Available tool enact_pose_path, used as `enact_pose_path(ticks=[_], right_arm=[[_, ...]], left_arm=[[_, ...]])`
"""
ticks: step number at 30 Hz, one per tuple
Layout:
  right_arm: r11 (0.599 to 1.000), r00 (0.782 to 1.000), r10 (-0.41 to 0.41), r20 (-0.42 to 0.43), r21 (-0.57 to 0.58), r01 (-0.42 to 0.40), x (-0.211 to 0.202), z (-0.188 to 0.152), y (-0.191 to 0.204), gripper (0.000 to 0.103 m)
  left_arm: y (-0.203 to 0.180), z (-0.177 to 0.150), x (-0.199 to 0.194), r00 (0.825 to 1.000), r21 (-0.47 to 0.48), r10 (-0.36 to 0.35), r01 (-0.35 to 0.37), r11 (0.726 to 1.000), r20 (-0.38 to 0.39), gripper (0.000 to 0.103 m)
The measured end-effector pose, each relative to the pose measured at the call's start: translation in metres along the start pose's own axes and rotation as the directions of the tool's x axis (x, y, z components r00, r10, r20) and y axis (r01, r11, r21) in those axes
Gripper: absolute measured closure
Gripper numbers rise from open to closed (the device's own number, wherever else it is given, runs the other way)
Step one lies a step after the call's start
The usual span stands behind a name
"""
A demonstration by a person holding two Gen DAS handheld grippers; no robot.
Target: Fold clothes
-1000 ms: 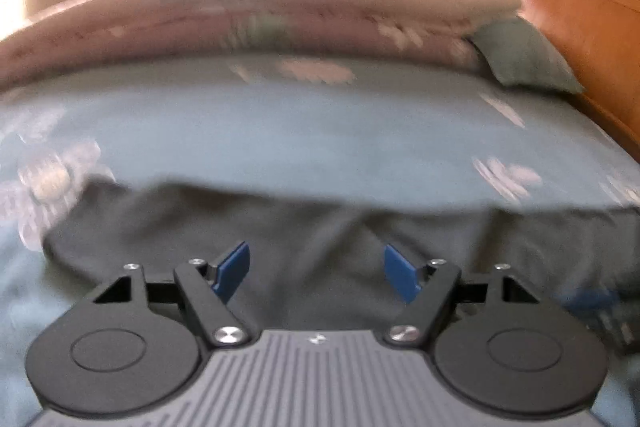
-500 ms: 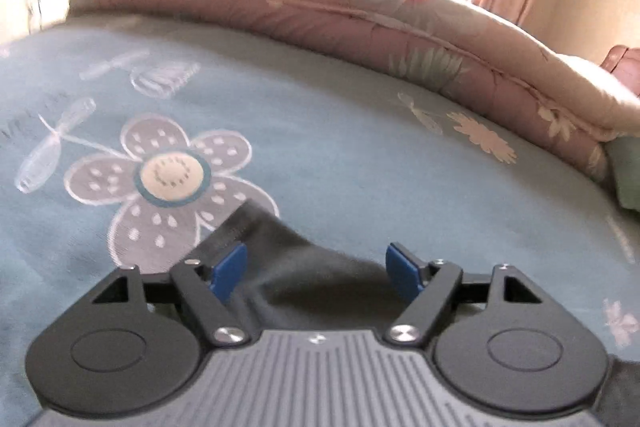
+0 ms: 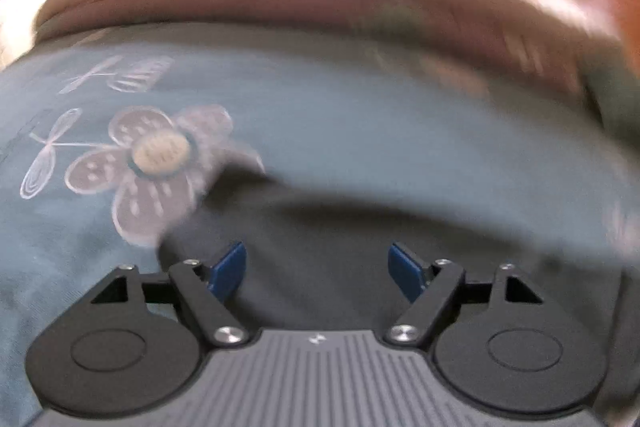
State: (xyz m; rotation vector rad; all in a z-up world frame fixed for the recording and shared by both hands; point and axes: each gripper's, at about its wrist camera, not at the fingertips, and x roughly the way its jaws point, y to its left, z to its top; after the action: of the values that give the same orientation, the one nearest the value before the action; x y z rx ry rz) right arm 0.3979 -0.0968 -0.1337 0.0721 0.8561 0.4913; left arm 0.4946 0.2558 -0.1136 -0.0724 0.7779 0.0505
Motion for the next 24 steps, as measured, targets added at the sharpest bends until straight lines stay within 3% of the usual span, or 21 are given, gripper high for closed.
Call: enact_pose_path(ticks=[2,6,11,13,15,17,21,24], right_arm=[[1.0,1.0,-0.006,0.002,0.002,0.006,0.001,0.0,0.002,0.007],[0.999,0.999,-0.033,-0.017,-0.004,0.033,0.001,0.003,0.009,0.006],[0.998,1.0,0.009,-0.007,0.059,-0.009,-0.033,0.012,0.007,0.006],[0.998,1.0,0.008,0.013,0.064,-0.008,-0.056,0.014,0.005,0.006],[0.997,0.999,0.013,0.031,0.071,-0.015,-0.084,0.015,-0.002,0.006],[0.998,0.998,0.006,0.056,0.07,-0.01,-0.117,0.013,-0.013,0.006],[0.994,0.99,-0.094,0.104,0.061,0.088,-0.186,-0.001,-0.052,0.005],[0.977,0.977,-0.187,0.1,0.123,0.175,-0.221,-0.026,-0.096,0.004]], left_arm=[[-0.012,-0.016,-0.009,0.998,0.105,0.049,-0.052,0.993,0.031,0.024],[-0.024,-0.008,-0.03,0.996,0.126,0.085,-0.082,0.989,-0.019,0.025],[-0.085,-0.002,-0.05,0.995,0.284,0.021,-0.049,0.958,0.099,0.023],[-0.11,-0.011,-0.039,0.997,0.34,0.036,-0.058,0.938,0.071,0.023],[-0.127,-0.023,-0.025,0.998,0.385,0.053,-0.035,0.922,-0.036,0.023],[-0.133,-0.029,-0.037,0.998,0.383,0.05,-0.034,0.923,-0.032,0.024],[-0.147,-0.035,-0.081,1.0,0.386,0.006,-0.007,0.923,0.005,0.024],[-0.157,-0.039,-0.118,0.998,0.386,-0.054,0.037,0.922,0.034,0.023]])
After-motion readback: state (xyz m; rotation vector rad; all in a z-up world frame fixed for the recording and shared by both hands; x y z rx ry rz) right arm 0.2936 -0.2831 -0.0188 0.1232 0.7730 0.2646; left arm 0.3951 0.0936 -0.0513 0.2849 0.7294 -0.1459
